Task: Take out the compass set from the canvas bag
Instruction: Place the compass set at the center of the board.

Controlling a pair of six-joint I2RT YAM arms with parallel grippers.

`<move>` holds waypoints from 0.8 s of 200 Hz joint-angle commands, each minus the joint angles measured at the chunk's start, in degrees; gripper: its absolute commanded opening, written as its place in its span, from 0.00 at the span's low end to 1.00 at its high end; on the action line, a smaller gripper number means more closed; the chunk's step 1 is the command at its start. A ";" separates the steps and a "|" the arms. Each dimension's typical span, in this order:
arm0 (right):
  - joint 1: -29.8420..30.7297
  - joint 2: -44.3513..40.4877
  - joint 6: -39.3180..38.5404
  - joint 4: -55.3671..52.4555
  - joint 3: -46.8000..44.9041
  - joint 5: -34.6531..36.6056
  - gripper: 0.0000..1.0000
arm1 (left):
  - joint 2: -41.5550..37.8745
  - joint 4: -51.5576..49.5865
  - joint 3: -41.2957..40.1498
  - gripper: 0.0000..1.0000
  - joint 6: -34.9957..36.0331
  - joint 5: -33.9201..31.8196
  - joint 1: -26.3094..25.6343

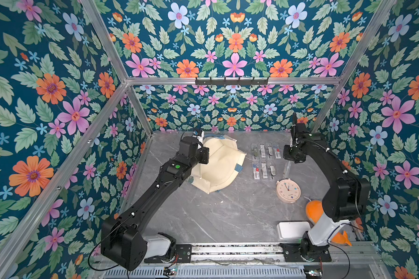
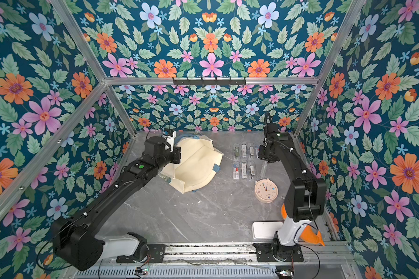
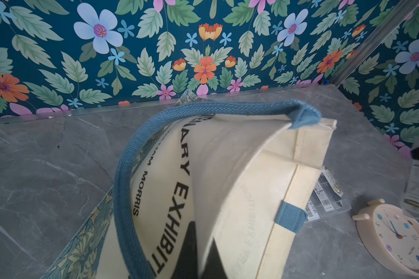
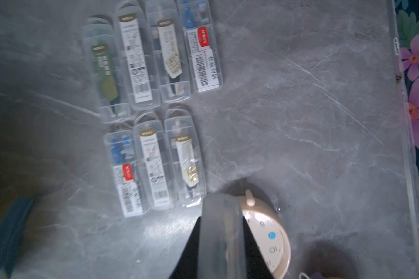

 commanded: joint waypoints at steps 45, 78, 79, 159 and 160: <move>-0.28 11.50 -2.09 -2.03 8.16 3.86 0.11 | -0.93 3.56 -1.33 0.00 -0.77 1.78 1.10; -0.28 15.11 -2.78 -3.92 10.47 4.39 0.12 | -0.98 3.85 -1.46 0.00 -0.92 2.48 1.46; -0.28 15.18 -2.78 -3.97 10.46 4.39 0.12 | -0.98 3.89 -1.44 0.00 -0.93 2.53 1.47; -0.10 18.40 -3.68 -5.07 9.57 3.69 0.26 | -0.80 4.64 -1.92 0.00 -1.12 3.71 2.17; -0.10 18.44 -3.67 -5.07 9.56 3.69 0.27 | -0.80 4.60 -1.89 0.00 -1.12 3.72 2.17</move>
